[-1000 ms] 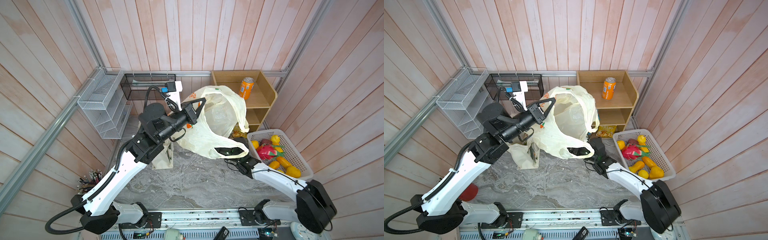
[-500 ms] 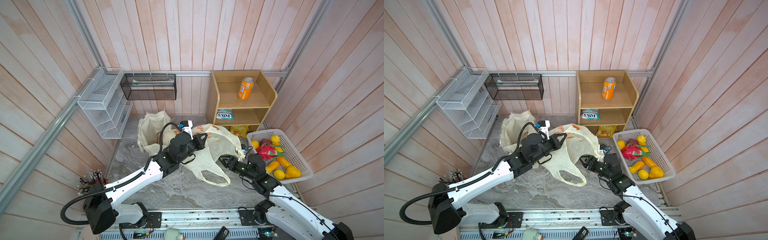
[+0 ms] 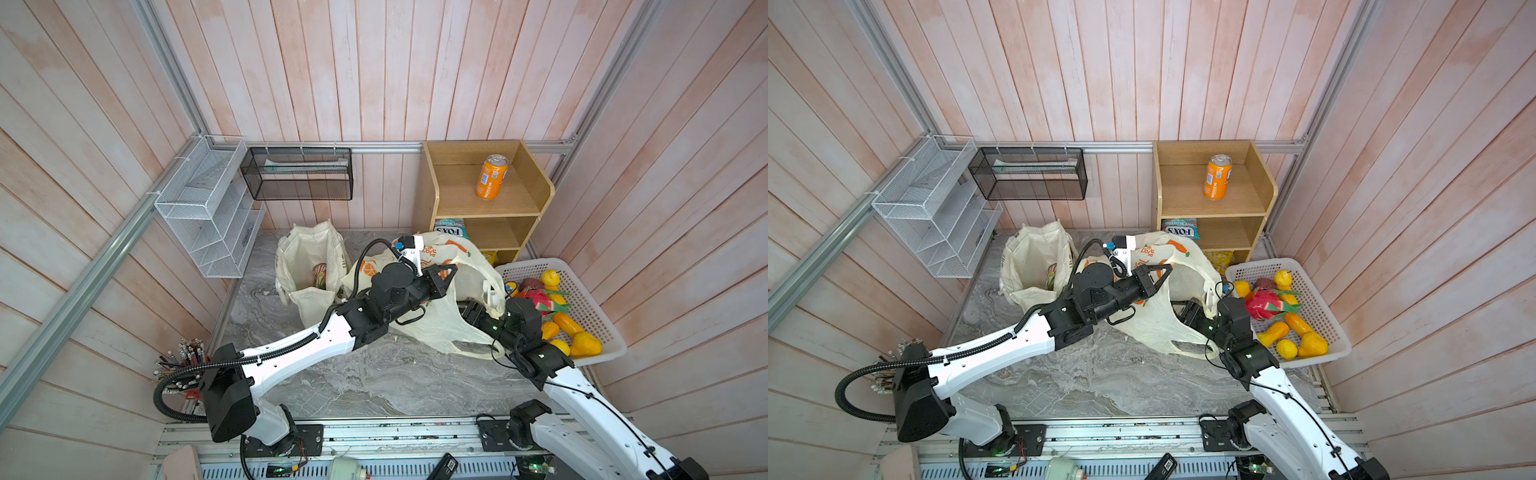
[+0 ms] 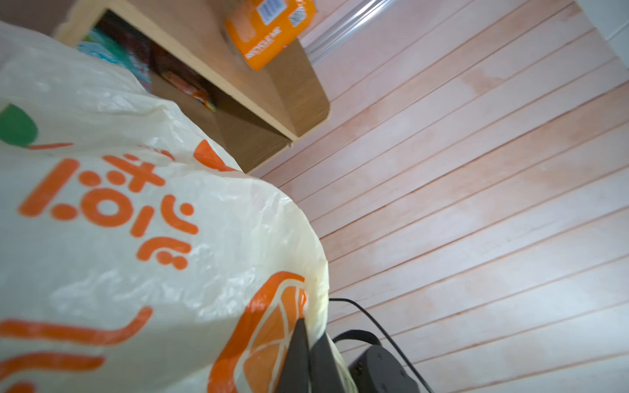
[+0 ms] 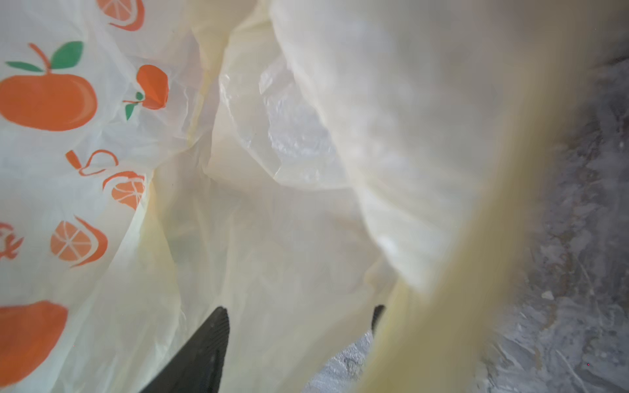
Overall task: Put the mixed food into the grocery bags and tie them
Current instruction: 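Insert the right gripper into the plastic bag opening and spread it open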
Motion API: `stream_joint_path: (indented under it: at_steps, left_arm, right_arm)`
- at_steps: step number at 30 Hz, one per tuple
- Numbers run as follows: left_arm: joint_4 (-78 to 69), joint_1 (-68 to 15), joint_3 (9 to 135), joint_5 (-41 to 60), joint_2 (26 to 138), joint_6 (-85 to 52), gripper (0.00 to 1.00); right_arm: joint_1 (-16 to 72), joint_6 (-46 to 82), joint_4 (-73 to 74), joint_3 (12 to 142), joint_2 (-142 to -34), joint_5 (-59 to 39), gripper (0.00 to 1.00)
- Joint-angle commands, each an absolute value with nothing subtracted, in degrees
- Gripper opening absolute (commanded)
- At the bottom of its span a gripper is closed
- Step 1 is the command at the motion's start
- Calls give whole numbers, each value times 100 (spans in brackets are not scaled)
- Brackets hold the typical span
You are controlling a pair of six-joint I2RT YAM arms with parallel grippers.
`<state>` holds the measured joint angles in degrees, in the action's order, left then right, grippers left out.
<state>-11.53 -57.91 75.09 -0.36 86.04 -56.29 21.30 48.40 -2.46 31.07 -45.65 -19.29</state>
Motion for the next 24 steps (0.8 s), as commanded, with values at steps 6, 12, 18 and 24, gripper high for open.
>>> stream_joint_path:
  at_steps: [6,12,18,24]
  left_arm:
    - [-1341,-6034,7766,-93,8616,-5619,0]
    - [-1733,-6046,7335,158,8780,-6143,0]
    - [-1859,-6220,7405,299,9050,-6261,0]
    - [-1813,-6206,6926,32,8940,-6311,0]
  right_arm:
    - [1702,4394,-879,3656,-4268,-2072,68]
    - [1628,4247,-1194,3871,-4058,-1917,66]
    - [1565,3832,-1636,4378,-4025,-1619,65]
    - [1531,3726,-1582,4324,-4189,-1726,63]
